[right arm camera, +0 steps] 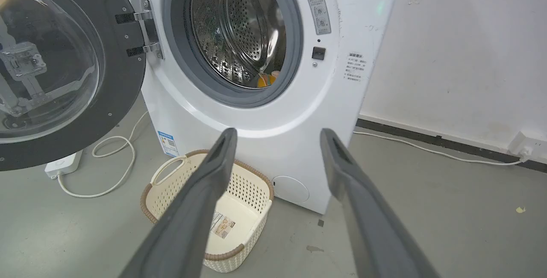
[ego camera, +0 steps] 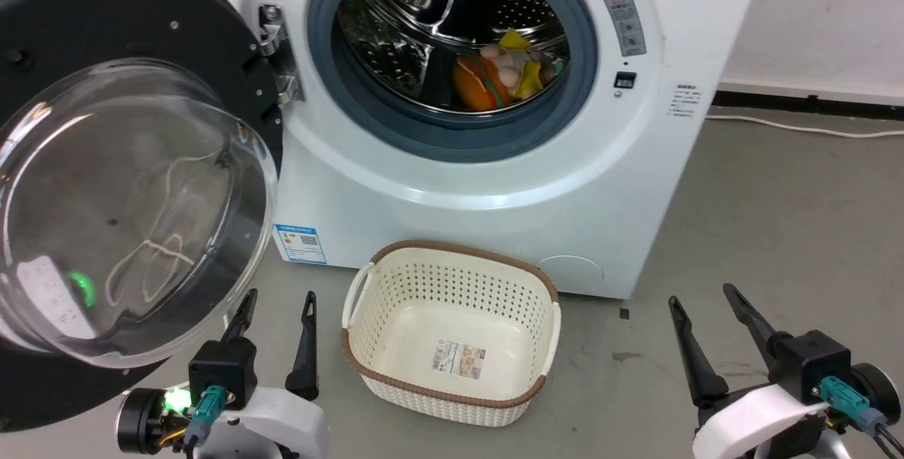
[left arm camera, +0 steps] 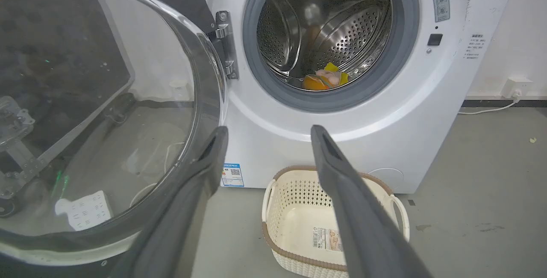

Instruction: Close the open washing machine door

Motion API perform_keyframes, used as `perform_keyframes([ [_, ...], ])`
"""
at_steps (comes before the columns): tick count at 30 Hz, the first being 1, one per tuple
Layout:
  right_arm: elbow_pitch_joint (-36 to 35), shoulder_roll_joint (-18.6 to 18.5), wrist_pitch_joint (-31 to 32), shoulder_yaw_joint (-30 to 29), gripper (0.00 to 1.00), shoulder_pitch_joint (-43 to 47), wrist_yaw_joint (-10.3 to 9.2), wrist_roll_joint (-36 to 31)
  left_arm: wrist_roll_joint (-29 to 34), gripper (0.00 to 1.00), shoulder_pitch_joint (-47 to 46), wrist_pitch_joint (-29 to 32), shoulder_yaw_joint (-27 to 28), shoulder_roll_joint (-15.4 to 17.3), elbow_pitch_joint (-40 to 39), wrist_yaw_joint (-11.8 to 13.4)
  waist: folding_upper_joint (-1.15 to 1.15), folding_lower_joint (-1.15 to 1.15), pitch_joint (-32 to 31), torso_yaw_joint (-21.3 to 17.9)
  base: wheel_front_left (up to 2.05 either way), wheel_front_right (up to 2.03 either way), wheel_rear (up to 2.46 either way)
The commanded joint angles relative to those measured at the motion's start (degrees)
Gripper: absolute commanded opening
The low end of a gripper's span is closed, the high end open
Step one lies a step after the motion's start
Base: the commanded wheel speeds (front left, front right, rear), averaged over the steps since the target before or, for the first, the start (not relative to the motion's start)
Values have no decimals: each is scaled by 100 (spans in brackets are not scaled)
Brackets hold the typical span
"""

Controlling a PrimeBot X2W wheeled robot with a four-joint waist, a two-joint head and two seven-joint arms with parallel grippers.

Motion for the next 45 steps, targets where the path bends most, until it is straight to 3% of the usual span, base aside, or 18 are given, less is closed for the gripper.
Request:
perform_keyframes([
  [1,9,-2,-46,-11,100,53,1,56,0,100,14,-57,-18,23,4,5,0,0,-5,33,0,0,0],
  [40,603,-6,-632,542,100,-156,3,50,-187,100,350,-644,80,66,-300,292,0,0,-35,1461,0,0,0],
  [41,610,-6,-644,546,100,-150,3,44,-202,75,361,-656,83,64,-292,282,0,0,-35,1485,0,0,0],
  [42,617,-6,-656,542,100,-142,3,31,-213,0,372,-668,78,63,-276,261,0,0,-33,1510,0,0,0],
  [45,626,-6,-692,511,100,-115,3,-6,-217,0,379,-704,76,65,-272,222,0,0,-21,1590,0,0,0],
])
